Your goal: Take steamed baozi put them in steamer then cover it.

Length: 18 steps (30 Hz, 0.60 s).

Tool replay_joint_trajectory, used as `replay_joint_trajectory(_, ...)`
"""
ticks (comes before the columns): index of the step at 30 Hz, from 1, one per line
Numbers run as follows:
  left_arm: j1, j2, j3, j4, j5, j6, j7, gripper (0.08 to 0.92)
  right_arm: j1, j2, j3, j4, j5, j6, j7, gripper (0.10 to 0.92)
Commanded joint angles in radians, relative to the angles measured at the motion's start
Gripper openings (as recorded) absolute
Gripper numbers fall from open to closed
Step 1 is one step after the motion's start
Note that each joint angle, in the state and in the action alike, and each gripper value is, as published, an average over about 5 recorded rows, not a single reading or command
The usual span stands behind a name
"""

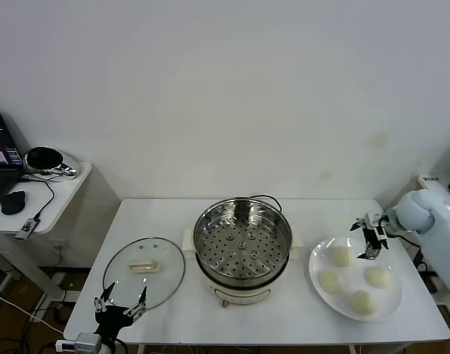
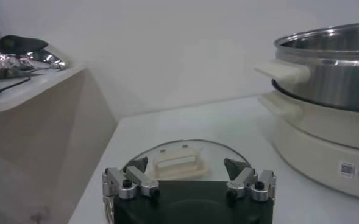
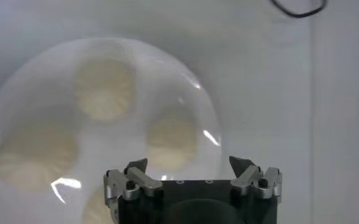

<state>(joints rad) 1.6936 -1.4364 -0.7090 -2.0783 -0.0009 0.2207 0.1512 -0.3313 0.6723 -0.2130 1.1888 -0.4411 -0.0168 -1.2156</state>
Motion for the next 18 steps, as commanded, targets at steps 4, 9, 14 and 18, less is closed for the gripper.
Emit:
replay_joint_trajectory(4,0.002,-0.005,0.005,0.002,0.017,0.000,0.001,0.823,0.028,0.047,-0.059,-0.088,-0.069,0.044,0.005,0.823)
replay_joint_trajectory(9,0.003,-0.006,0.007,0.012,0.019,0.000,0.000,0.823,0.021,0.071,-0.043,-0.120,-0.060,0.040,0.020,0.823)
replay_joint_trajectory(14,0.000,-0.005,0.009,0.015,0.022,0.001,0.002,0.823,0.023,0.089,-0.048,-0.139,-0.046,0.031,0.031,0.823)
replay_joint_trajectory(18,-0.002,-0.004,0.009,0.010,0.023,0.002,0.004,0.823,0.023,0.099,-0.052,-0.149,-0.049,0.030,0.034,0.823)
